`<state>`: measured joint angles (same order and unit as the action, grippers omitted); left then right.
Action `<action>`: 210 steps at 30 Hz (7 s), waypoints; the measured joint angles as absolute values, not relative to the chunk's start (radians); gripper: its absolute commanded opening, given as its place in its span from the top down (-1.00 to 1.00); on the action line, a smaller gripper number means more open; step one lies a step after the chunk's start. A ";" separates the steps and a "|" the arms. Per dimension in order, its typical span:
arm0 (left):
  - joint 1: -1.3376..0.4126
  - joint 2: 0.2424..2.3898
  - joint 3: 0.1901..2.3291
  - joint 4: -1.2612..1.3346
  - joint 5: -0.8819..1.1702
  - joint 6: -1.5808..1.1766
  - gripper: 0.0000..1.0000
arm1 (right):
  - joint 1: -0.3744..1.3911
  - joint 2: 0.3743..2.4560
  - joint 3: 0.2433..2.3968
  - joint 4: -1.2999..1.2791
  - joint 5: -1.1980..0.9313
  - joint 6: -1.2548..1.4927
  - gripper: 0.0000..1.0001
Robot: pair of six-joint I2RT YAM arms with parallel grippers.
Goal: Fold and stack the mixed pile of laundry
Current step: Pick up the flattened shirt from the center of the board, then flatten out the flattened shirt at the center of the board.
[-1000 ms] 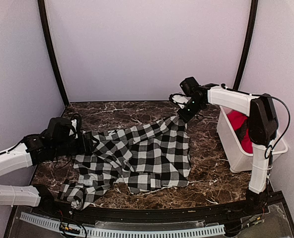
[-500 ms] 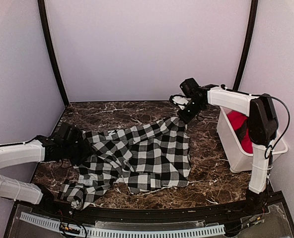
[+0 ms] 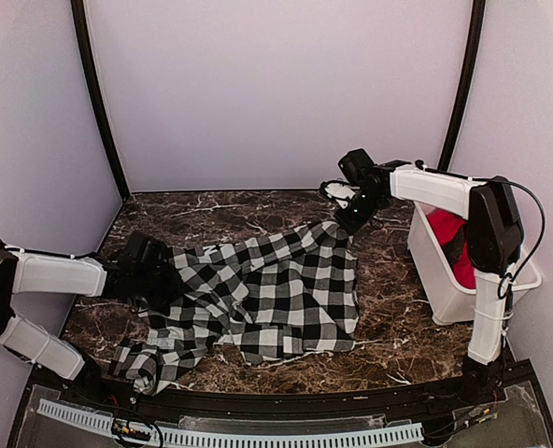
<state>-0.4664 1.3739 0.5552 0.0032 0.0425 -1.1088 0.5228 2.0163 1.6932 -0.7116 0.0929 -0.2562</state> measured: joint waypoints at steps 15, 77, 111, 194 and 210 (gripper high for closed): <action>-0.203 0.898 0.712 -0.194 0.017 -0.885 1.00 | 0.570 1.942 1.583 -0.693 0.068 -0.255 1.00; -0.126 0.976 0.812 -0.329 0.112 -0.752 1.00 | 0.804 1.843 1.436 -0.536 0.433 -0.299 1.00; -0.126 0.690 1.573 -0.517 0.379 -0.604 1.00 | 1.389 1.311 1.629 -0.015 1.037 -1.036 1.00; -0.126 0.723 1.452 -0.477 0.428 -0.704 1.00 | 1.194 1.121 1.679 -0.786 0.618 -0.223 1.00; -0.126 0.699 1.401 -0.532 0.387 -0.688 1.00 | 1.169 1.127 1.610 -0.819 0.709 -0.198 1.00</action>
<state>-0.1261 0.6987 1.4006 -0.5316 0.3870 -0.6880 1.1687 1.1271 1.6096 -0.8192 0.7090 -0.1982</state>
